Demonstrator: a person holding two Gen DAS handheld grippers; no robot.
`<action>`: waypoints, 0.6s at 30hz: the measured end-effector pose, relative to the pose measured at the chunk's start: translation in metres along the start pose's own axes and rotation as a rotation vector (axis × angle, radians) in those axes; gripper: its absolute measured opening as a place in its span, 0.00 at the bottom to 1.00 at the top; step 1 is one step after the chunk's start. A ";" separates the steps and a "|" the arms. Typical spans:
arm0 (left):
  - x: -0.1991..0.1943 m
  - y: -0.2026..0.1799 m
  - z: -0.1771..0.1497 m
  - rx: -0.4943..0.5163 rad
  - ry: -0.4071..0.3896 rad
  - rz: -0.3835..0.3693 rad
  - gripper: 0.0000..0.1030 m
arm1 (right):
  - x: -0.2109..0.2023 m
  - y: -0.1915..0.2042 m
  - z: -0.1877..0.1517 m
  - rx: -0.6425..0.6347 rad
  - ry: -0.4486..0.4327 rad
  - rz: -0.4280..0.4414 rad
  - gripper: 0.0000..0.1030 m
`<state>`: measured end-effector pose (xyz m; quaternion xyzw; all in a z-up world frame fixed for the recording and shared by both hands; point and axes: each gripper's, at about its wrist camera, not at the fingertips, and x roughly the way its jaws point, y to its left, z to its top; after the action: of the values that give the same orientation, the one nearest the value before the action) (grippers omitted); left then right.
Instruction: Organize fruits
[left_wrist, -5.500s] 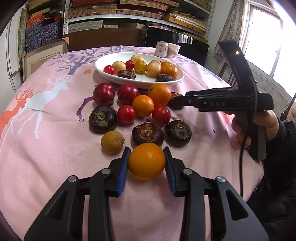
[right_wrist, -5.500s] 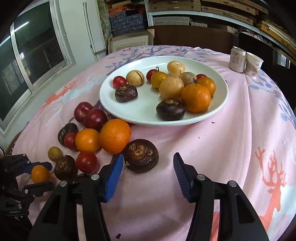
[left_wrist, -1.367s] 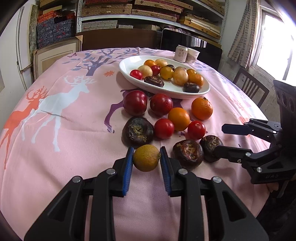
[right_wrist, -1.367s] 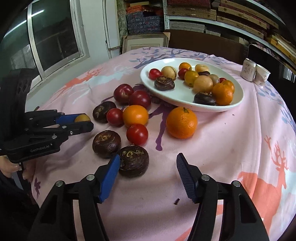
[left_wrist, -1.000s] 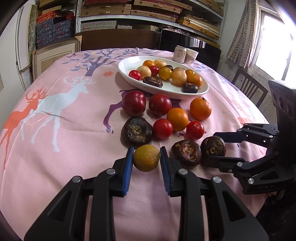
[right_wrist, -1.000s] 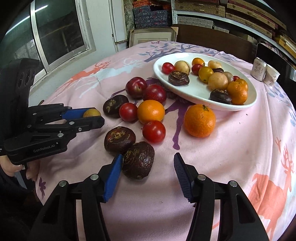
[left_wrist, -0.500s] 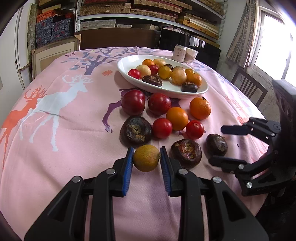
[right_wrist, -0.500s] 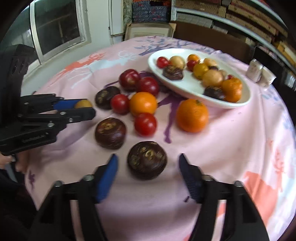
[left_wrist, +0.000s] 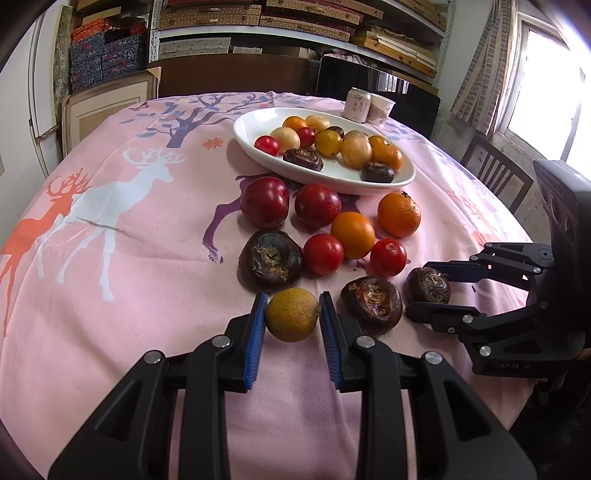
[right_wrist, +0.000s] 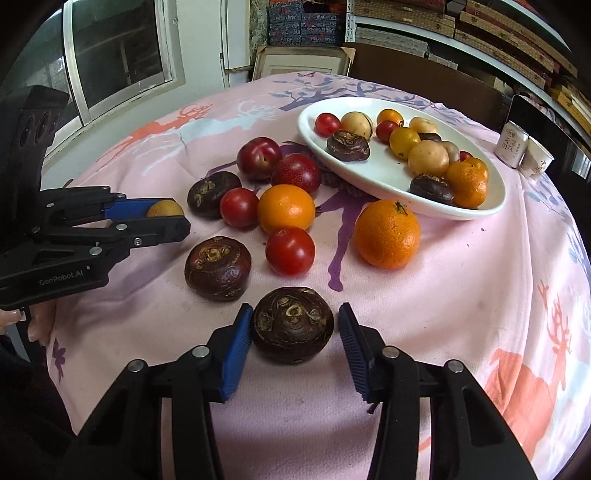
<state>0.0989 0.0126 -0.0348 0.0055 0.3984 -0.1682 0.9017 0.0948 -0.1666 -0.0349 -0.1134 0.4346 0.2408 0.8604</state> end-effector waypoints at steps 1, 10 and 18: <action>0.000 0.000 0.000 0.000 0.000 0.000 0.27 | 0.000 0.000 0.000 -0.001 -0.002 0.001 0.43; 0.000 0.000 0.000 0.000 0.000 0.000 0.27 | -0.003 -0.001 -0.003 0.022 -0.022 0.015 0.41; 0.000 0.000 0.000 0.000 0.000 0.000 0.27 | -0.005 -0.008 -0.005 0.052 -0.033 0.039 0.41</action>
<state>0.0991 0.0124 -0.0348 0.0058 0.3985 -0.1681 0.9016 0.0925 -0.1768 -0.0335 -0.0785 0.4287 0.2480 0.8652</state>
